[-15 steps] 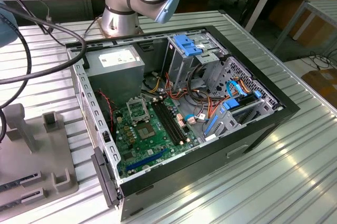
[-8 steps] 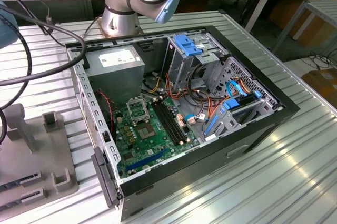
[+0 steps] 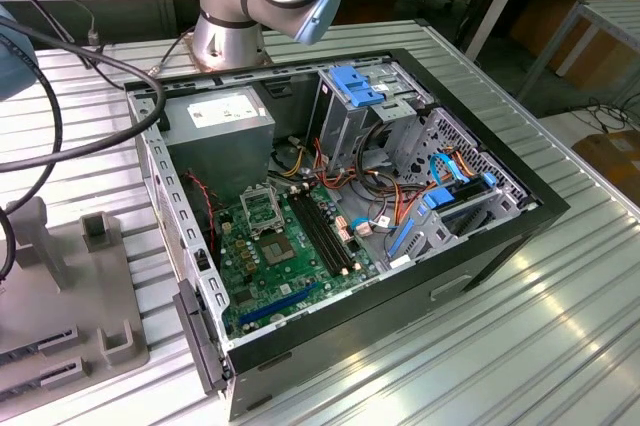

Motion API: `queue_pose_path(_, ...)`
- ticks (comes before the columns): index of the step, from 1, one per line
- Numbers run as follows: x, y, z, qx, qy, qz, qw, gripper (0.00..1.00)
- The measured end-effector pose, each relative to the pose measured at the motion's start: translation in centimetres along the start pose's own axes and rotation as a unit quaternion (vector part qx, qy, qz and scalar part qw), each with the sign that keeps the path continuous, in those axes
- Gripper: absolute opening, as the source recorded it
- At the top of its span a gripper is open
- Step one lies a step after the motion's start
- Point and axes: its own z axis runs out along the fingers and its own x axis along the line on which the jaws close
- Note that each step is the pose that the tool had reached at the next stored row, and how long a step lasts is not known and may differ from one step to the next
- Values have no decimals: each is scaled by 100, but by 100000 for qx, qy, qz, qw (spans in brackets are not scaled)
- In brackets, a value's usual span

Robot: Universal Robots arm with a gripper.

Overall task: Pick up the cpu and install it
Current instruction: 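Pick up the cpu and move it towards the insertion slot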

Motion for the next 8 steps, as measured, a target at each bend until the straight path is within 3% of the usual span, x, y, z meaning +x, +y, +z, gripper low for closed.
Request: queue_pose_path(8, -2, -1, 5, -8, -12, 166, 100000, 57)
